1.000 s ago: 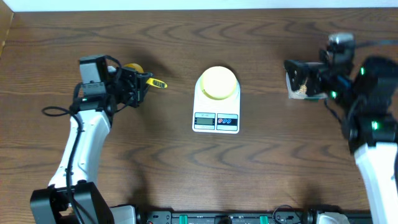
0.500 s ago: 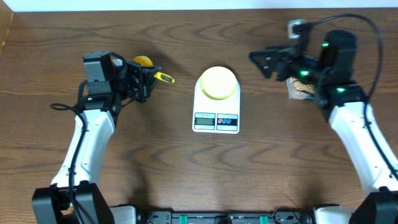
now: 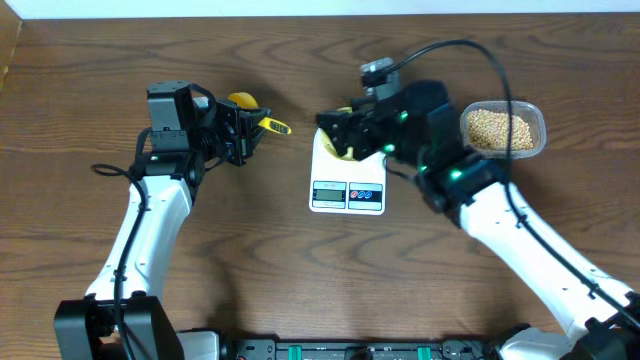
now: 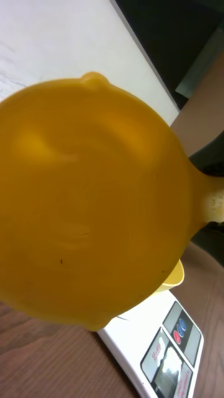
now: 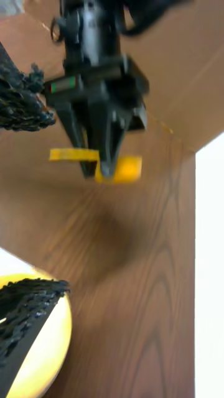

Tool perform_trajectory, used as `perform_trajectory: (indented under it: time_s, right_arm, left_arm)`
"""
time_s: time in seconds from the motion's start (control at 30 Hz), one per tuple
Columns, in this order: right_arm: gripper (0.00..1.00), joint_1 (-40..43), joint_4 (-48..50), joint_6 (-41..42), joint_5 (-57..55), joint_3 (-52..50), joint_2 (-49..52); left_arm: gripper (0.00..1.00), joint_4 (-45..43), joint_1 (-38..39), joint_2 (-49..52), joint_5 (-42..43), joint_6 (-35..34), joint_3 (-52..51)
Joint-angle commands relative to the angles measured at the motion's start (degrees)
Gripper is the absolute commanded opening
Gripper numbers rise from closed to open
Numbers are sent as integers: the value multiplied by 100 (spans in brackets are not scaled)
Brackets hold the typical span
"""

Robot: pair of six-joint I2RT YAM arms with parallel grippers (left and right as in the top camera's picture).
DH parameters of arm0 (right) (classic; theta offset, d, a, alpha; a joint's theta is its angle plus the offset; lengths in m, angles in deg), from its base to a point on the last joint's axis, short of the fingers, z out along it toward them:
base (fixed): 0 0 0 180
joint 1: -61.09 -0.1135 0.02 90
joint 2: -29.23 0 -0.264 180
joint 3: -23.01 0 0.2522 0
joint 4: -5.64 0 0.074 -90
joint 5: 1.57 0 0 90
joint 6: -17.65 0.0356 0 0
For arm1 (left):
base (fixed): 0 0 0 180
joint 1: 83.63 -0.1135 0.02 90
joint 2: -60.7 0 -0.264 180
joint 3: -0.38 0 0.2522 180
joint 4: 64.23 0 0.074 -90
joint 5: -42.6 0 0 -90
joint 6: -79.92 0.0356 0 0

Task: Scoop item into bowl and weigh 50g on scale
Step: 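Move the right gripper toward the scoop held by the left gripper, then close the right gripper on the scoop handle beside the left gripper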

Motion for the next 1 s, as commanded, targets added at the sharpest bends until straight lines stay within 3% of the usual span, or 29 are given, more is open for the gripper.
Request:
perform_trajectory:
  time_s: [0.0,0.43,0.67,0.97]
  right_arm:
    - [69,-317,181,72,-372,107,166]
    - [64,-715,382,824,-750,107,748]
    - [40,-715,649,824,-748,107,754]
    - [34,-785,717,824,-750,107,752]
  left_arm:
    - [8,9,140,-63,101,-85,118]
    - [8,-101,380,-63,293,-341,118]
    - [8,-321,382,-63,640,-343,118]
    - [8,-415,382,-63,837,-343,118]
